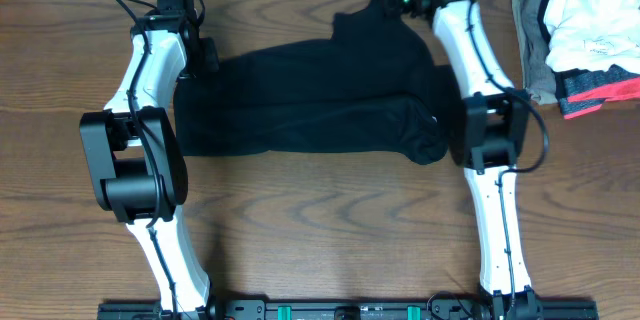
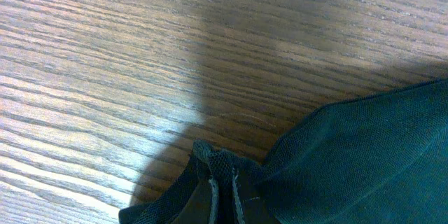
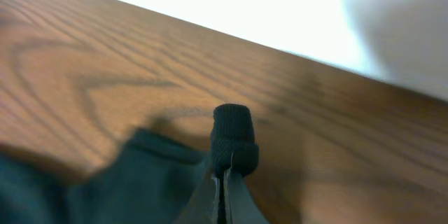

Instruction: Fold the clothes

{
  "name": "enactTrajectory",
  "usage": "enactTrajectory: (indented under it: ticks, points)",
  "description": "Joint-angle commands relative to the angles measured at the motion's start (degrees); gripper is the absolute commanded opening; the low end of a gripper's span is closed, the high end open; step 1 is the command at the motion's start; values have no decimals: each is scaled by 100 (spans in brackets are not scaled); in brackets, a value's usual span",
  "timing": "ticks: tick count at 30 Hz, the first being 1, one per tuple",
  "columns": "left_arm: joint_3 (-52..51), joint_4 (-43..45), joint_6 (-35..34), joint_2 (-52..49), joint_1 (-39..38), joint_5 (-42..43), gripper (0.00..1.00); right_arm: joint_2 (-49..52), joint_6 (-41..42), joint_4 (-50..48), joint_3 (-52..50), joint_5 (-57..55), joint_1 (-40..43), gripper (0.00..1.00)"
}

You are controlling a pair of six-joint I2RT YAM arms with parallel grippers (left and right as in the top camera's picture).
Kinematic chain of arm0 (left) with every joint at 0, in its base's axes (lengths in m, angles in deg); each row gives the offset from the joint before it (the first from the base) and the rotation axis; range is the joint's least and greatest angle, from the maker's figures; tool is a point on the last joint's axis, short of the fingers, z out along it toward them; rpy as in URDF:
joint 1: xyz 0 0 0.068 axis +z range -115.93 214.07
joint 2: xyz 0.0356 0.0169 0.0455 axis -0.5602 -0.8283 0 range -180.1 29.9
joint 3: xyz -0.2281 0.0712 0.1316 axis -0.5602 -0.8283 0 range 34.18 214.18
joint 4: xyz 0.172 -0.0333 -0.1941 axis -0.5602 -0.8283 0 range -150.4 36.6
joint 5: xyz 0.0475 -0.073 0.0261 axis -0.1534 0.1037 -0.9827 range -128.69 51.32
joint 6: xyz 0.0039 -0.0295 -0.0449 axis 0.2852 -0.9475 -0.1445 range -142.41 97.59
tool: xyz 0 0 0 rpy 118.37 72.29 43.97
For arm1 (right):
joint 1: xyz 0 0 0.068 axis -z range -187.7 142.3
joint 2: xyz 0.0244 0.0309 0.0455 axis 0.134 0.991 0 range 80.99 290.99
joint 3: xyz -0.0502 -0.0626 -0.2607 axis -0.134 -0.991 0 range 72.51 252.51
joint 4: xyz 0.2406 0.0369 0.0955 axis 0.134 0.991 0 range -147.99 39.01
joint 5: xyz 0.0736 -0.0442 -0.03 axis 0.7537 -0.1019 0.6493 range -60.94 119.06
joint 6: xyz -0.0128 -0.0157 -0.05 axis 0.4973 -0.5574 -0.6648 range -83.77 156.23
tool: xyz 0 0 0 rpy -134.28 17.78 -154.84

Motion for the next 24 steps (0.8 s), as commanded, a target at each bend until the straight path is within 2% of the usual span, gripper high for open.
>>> enactTrajectory:
  ticks: [1,14,24]
  points:
    - [212,15,-4,330,72,-90,6,-570,-31,297,190,59,168,1]
    - [212,9,-9,1121,186,-87,6,-1495,-162,2562,188,103,621,1]
    - [101,-476,-4,1154,208,-96,6,-1587,-728,4367,186,358,758,1]
